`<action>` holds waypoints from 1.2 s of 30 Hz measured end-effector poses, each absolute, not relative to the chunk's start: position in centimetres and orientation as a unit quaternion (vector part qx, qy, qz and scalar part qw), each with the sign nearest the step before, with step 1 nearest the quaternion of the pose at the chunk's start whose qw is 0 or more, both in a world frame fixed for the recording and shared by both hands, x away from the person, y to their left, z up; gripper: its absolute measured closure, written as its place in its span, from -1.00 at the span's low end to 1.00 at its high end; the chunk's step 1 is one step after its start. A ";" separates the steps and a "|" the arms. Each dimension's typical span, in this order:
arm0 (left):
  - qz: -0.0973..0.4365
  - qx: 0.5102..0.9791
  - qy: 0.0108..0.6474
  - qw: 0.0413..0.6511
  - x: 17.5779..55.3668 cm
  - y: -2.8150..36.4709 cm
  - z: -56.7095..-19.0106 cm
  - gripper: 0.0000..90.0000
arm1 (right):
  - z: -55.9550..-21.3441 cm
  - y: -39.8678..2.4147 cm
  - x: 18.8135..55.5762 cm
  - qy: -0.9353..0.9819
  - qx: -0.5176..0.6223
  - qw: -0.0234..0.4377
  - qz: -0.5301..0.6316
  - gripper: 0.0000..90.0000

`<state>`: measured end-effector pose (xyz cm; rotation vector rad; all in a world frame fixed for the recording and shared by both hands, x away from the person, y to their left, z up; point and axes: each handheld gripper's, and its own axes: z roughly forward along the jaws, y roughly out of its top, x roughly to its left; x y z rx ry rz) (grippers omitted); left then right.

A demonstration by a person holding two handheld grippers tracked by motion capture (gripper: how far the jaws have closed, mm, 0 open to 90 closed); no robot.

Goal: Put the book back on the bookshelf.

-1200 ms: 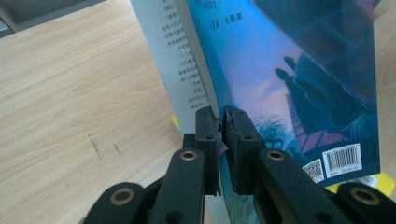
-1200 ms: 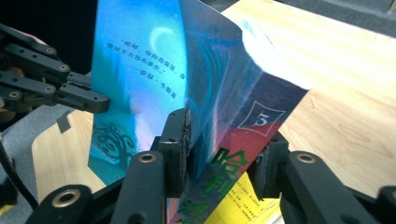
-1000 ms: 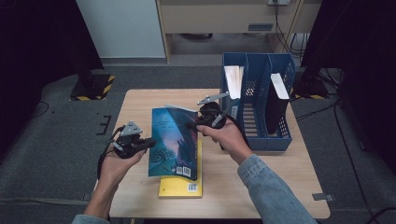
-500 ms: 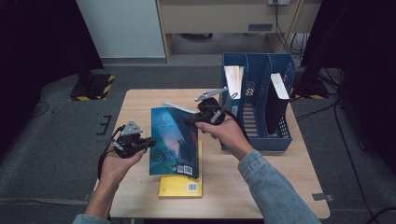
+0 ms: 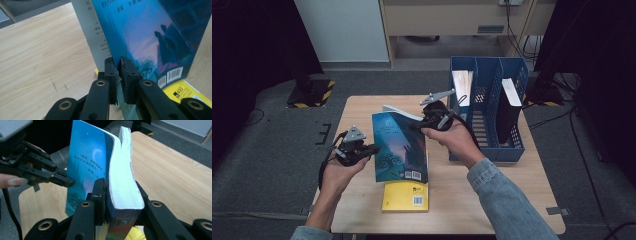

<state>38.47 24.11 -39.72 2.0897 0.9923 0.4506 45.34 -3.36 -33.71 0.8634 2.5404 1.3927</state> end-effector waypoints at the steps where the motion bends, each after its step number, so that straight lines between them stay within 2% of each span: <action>1: 0.179 0.820 0.389 0.380 38.7 24.0 -39.7 0.86 | -33.5 -3.4 45.4 0.838 0.286 0.060 0.461 0.58; 9: 0.185 0.816 0.392 0.383 39.4 23.6 -39.8 0.86 | -33.0 -3.7 45.1 0.841 0.280 0.066 0.458 0.58; 17: 0.185 0.816 0.389 0.385 38.7 23.8 -39.9 0.86 | -32.9 -3.9 44.3 0.844 0.264 0.046 0.464 0.51; 22: 0.188 0.818 0.388 0.380 38.9 23.7 -39.8 0.85 | -32.7 -3.7 44.0 0.847 0.261 0.049 0.461 0.51; 28: 0.199 0.815 0.392 0.378 39.3 23.5 -39.6 0.85 | -32.3 -3.4 44.3 0.850 0.263 0.074 0.451 0.58; 36: 0.197 0.811 0.395 0.385 39.2 24.1 -39.8 0.85 | -32.2 -3.3 43.9 0.854 0.251 0.070 0.451 0.56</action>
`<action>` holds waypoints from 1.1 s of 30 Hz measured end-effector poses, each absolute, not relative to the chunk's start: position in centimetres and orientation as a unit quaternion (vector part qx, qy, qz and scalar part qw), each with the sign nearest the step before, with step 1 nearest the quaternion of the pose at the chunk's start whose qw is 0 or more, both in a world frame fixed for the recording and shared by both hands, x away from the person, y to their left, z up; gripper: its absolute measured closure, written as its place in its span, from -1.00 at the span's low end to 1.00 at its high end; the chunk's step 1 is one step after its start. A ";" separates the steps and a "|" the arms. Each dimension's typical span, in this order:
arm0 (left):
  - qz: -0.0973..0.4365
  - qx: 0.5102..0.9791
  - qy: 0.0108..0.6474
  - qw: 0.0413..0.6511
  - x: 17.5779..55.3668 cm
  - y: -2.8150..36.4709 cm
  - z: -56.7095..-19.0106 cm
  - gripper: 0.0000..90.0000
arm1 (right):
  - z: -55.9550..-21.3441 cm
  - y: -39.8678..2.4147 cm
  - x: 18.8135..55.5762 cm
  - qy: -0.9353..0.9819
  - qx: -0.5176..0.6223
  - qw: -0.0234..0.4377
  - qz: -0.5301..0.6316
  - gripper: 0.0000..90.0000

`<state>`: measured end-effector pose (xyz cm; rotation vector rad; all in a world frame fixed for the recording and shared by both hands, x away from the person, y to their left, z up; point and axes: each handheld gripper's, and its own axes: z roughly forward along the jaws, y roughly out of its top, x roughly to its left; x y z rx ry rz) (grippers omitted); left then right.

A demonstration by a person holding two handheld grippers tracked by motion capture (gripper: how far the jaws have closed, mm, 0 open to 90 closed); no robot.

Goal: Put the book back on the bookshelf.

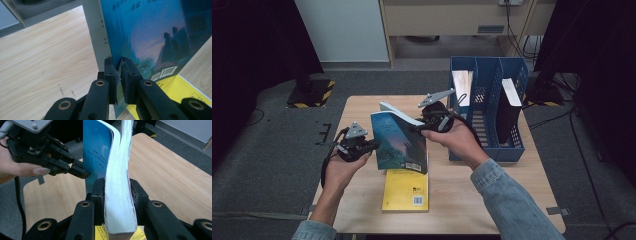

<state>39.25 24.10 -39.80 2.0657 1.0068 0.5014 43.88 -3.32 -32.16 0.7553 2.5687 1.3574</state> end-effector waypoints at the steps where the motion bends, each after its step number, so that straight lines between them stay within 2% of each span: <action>1: 0.196 0.811 0.394 0.385 39.1 24.2 -39.8 0.85 | -32.1 -3.3 43.7 0.854 0.249 0.067 0.451 0.54; 11: 0.192 0.809 0.391 0.394 38.1 24.6 -40.1 0.84 | -32.3 -2.6 42.1 0.864 0.215 0.073 0.450 0.37; 20: 0.192 0.809 0.389 0.397 37.8 24.7 -40.2 0.84 | -32.2 -2.1 41.8 0.870 0.201 0.080 0.443 0.35; 25: 0.194 0.808 0.388 0.398 37.5 24.6 -40.2 0.84 | -32.2 -1.7 41.7 0.872 0.199 0.082 0.440 0.27; 33: 0.194 0.807 0.388 0.400 37.3 24.6 -40.2 0.84 | -32.1 -1.4 41.9 0.874 0.198 0.090 0.433 0.32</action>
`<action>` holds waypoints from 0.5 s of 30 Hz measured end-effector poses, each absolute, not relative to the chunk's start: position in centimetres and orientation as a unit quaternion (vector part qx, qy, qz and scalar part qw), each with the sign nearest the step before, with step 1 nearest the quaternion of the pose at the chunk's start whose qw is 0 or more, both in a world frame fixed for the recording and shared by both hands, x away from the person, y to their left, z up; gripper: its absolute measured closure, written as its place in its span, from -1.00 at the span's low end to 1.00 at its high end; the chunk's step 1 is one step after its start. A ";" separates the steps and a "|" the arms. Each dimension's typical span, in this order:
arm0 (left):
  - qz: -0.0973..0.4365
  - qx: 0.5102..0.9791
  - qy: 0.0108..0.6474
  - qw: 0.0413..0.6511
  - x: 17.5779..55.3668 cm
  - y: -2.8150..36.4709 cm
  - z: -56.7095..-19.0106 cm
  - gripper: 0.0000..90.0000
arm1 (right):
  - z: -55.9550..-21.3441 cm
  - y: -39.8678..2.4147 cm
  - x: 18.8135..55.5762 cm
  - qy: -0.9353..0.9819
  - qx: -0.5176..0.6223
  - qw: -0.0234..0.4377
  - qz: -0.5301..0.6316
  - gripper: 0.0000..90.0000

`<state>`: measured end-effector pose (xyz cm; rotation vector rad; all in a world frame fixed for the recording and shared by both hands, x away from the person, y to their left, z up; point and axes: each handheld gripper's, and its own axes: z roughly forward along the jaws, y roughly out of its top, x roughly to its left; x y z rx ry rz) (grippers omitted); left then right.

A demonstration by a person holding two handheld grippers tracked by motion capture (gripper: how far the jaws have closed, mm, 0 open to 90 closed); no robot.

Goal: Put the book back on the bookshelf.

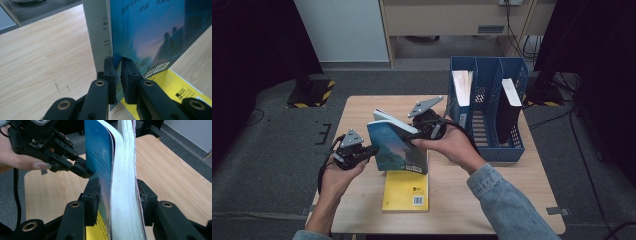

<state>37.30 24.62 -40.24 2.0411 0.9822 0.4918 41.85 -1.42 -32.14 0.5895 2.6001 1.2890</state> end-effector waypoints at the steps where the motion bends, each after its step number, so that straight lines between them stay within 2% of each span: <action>1: 0.194 0.807 0.388 0.401 37.3 24.6 -40.2 0.84 | -32.2 -1.4 41.9 0.875 0.198 0.090 0.433 0.33; 8: 0.194 0.807 0.387 0.403 37.3 24.7 -40.3 0.84 | -32.4 -1.4 42.1 0.881 0.195 0.085 0.423 0.33; 15: 0.194 0.806 0.388 0.403 37.3 24.7 -40.3 0.83 | -33.0 -1.4 42.4 0.883 0.204 0.078 0.415 0.44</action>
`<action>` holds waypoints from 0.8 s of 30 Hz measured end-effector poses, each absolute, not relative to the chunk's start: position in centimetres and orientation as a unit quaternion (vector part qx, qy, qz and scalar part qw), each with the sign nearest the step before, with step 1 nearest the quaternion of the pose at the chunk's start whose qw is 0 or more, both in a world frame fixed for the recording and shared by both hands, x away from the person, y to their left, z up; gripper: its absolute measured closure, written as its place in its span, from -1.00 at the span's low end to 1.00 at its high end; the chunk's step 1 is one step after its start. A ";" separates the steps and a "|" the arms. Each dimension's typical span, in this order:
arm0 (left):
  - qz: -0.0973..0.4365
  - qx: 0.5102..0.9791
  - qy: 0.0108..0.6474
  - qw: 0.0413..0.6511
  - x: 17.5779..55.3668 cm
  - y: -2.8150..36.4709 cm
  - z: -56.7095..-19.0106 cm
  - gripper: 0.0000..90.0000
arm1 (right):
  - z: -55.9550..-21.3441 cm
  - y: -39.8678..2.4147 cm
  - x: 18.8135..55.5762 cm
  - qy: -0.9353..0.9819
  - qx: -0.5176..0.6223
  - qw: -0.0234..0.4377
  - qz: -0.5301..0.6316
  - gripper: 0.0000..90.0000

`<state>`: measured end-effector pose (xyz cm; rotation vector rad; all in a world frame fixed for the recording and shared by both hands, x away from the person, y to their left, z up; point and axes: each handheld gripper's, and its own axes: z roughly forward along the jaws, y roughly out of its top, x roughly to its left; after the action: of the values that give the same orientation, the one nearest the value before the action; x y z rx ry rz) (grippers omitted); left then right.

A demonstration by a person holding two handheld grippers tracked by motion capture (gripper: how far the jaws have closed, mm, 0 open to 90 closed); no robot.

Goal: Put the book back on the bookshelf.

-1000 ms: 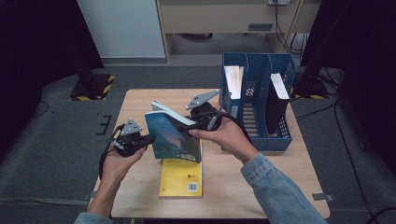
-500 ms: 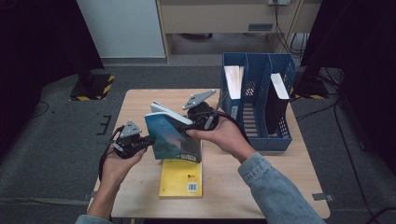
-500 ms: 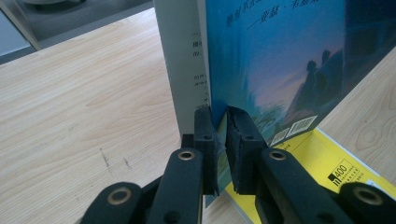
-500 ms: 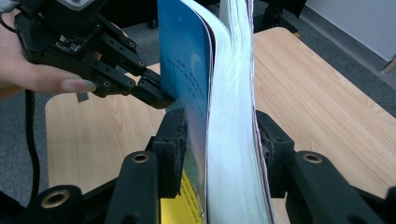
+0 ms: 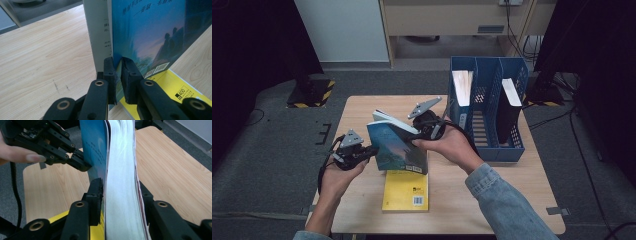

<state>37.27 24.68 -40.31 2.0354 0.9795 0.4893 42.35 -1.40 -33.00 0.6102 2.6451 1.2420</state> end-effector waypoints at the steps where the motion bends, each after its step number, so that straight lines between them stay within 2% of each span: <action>1: 0.194 0.806 0.388 0.403 37.3 24.7 -40.3 0.83 | -33.0 -1.4 42.4 0.884 0.205 0.078 0.413 0.46; 13: 0.195 0.804 0.389 0.405 37.2 24.8 -40.4 0.81 | -33.5 -1.2 42.6 0.889 0.209 0.071 0.400 0.56; 16: 0.202 0.802 0.389 0.406 37.2 24.8 -40.5 0.75 | -33.4 -1.3 42.7 0.890 0.214 0.070 0.396 0.60; 18: 0.207 0.796 0.393 0.412 37.2 24.9 -40.7 0.60 | -33.4 -1.3 42.8 0.890 0.213 0.063 0.398 0.61; 24: 0.233 0.779 0.424 0.398 36.7 26.3 -43.1 -0.16 | -33.4 -1.4 43.1 0.883 0.226 0.064 0.406 0.62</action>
<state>36.74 26.35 -43.13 1.9740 1.0744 0.5908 43.14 -1.45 -33.44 0.6828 2.6659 1.2271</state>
